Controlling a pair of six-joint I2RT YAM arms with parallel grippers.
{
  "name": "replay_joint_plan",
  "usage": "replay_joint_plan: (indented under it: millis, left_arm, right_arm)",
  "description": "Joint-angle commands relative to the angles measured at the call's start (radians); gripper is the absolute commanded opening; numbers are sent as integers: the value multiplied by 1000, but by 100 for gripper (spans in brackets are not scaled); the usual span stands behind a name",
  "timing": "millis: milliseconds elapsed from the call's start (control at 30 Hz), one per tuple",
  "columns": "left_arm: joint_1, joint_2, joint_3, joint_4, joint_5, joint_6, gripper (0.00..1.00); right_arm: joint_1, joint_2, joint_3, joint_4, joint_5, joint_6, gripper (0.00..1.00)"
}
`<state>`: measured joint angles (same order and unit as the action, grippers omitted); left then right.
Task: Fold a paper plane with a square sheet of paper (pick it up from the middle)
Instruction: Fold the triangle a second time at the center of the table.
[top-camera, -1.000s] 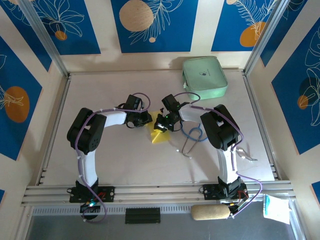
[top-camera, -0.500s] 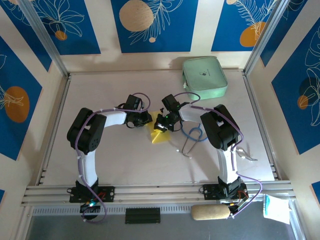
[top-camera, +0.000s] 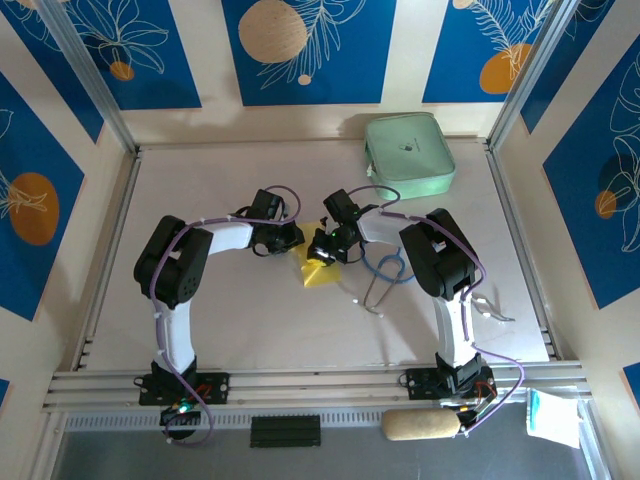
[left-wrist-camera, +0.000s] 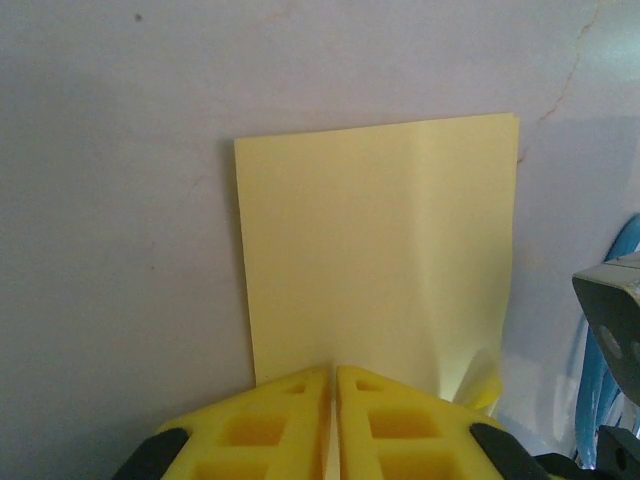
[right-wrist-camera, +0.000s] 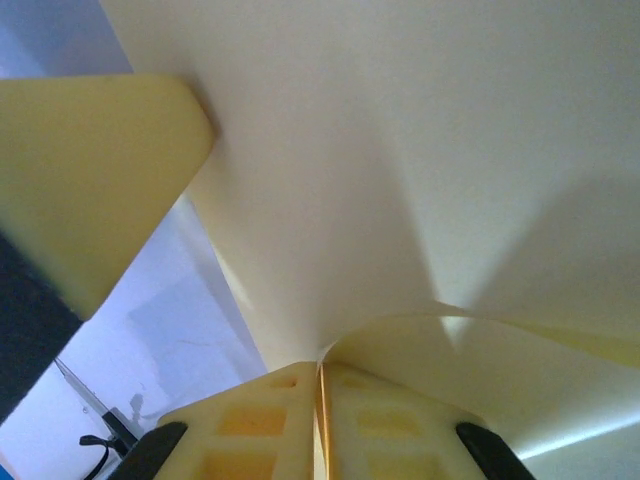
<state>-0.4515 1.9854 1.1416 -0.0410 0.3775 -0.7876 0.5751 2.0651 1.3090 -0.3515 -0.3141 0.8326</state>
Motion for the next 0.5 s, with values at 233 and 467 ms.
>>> replay_joint_plan:
  millis: [233,467]
  left_arm:
    - [0,43,-17,-77,-12,-2,13]
    - [5,18,48,-144,-31,24,13]
  right_arm:
    - [0,31,6,-37,8,13,23]
    - [-3,29,-1,-38,12,16,31]
